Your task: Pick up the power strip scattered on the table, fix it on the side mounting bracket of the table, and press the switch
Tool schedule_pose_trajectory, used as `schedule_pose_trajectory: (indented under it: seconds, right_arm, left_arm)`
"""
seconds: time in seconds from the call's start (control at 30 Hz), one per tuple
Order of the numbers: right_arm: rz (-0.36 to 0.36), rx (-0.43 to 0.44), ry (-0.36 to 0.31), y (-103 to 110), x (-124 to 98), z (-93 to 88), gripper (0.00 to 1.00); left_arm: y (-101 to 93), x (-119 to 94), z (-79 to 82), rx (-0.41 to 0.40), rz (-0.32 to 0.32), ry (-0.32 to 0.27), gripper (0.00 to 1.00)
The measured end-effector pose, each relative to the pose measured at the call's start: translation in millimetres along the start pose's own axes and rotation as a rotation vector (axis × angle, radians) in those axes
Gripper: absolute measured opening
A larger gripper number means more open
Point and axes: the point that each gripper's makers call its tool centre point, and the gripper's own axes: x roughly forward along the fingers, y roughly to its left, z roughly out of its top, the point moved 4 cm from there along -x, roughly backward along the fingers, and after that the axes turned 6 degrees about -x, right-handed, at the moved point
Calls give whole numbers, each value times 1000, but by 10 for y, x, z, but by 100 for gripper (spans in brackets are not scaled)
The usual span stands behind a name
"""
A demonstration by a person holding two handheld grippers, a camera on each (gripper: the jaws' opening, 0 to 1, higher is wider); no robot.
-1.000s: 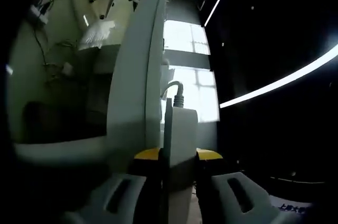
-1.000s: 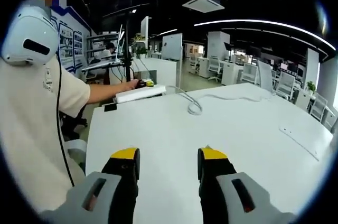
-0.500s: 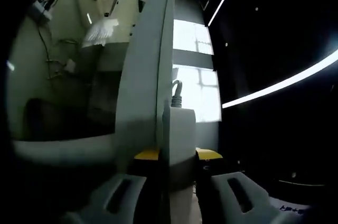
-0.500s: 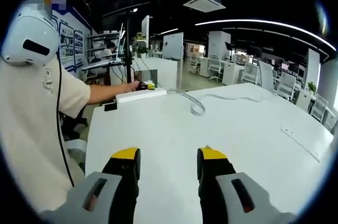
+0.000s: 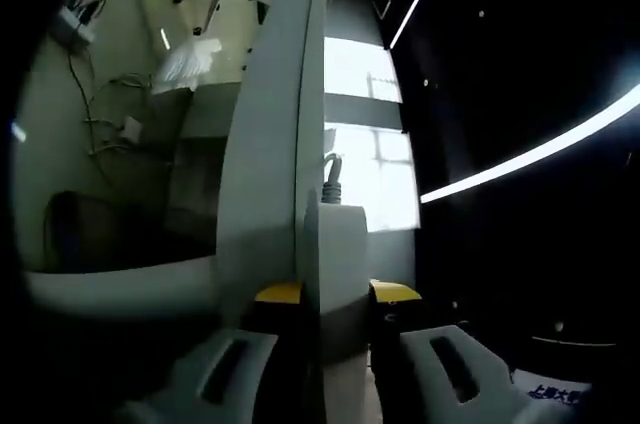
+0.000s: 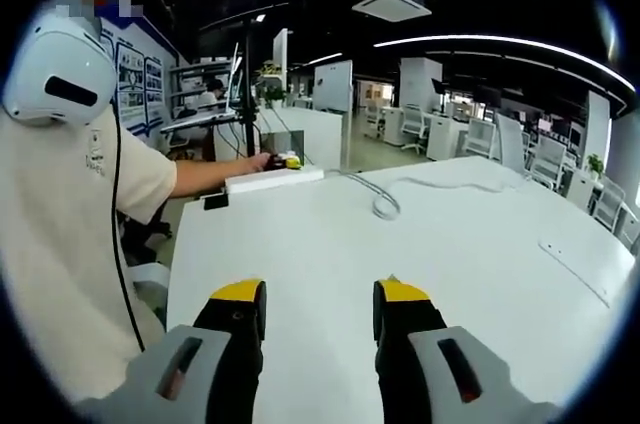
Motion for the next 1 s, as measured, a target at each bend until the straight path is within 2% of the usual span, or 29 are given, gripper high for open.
schedule_pose_trajectory:
  seconds: [0.2,0.3,0.47,0.53,0.6,0.77,0.87,0.9,0.97,1.0]
  right_arm:
    - [2,4,-3,6,17,-9,39]
    - [3,6,-2,8,17,-14,39]
    - [0,8,-3,1,15,-18,39]
    - [0,9,-4,1,21,-18,39]
    - [2,10,-7,10,27,-17,39]
    - [3,13,-3,21,25,-41,39]
    - [0,15,-2,14,15,-50,39]
    - [-1,15,-2,11,13,-50,39]
    - [-1,17,-6,10,12,-45,39]
    - [0,17,-6,10,13,-45,39]
  left_arm:
    - [10,-1,19,1,-7,5,26]
    - [-40,77,-75,16,13,23,26]
    - [-77,116,-129,25,59,31,26]
    - [-51,95,-132,23,67,36,26]
    - [6,140,-218,-6,77,19,26]
    - [6,4,-82,5,13,11,26]
    - [-5,-16,-65,9,-33,14,26]
    - [-1,27,-121,9,-30,18,26]
    - [13,56,-214,-6,-28,66,26]
    - [31,76,-225,-11,-26,51,26]
